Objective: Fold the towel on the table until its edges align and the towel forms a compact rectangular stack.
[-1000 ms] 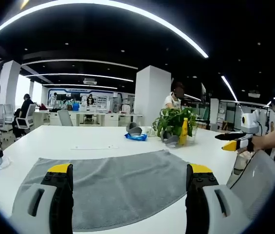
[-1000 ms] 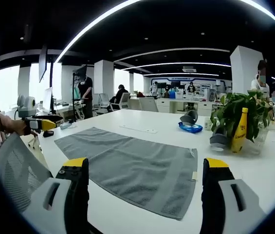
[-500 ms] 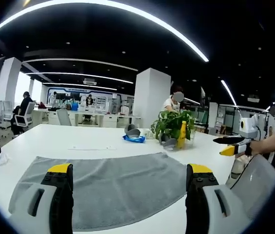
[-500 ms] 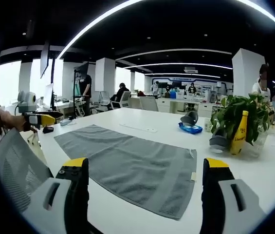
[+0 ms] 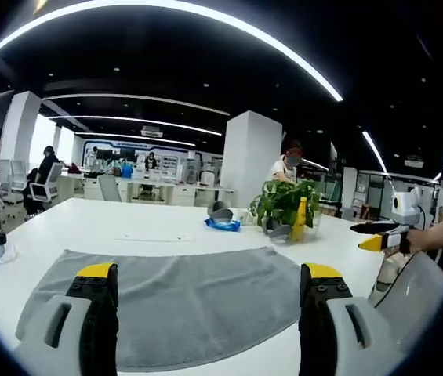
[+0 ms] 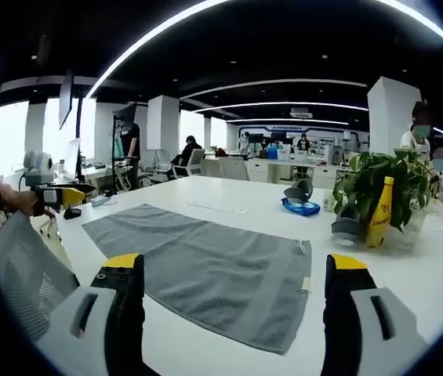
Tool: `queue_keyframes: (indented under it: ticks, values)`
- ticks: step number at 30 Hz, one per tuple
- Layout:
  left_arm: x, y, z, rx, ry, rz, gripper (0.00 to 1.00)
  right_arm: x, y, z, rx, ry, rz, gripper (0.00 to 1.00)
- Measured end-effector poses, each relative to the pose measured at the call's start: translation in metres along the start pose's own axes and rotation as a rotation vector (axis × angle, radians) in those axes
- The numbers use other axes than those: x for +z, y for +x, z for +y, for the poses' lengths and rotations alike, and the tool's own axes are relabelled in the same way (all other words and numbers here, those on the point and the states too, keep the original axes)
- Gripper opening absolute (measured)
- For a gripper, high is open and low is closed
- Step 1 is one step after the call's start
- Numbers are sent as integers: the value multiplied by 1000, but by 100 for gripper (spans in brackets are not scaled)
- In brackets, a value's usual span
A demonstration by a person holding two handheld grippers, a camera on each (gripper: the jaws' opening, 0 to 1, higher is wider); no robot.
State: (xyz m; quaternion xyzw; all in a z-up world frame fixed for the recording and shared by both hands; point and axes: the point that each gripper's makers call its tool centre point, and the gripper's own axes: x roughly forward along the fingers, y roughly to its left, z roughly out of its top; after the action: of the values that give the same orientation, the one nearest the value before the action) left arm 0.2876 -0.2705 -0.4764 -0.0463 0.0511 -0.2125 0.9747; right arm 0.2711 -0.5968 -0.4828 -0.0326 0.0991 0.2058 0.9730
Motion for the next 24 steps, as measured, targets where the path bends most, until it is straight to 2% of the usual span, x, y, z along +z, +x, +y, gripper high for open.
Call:
queue_keyframes:
  ticks: [4,8,10,13,16,17,19,21,24]
  values:
    - [-1,0,4,13,-10,5,99,-1,1,0,19,47,-3,96]
    - [-1,-1,7,37,-14,5,99,-3,3,1,27,45,6,96]
    - [-1,-4,8,46,-43,4,99,-3,3,1,34,48,9,97]
    - [-2,-1,7,34,-63,11,99,-4,4,1,51,70,8,96]
    - [-9,3,-2,-1,-44,59,99,-4,3,-1,51,87,9,90]
    - [-9,4,-4,-6,-33,57,99,-4,3,-4,40,91,9,88]
    - [-7,4,-7,-15,-20,58,95,-4,2,-8,31,99,15,80]
    - [-5,4,-8,-35,-28,65,82,-5,0,-11,33,106,29,72]
    - [-10,7,-11,-58,-48,104,74,-28,-2,-23,22,-3,146,64]
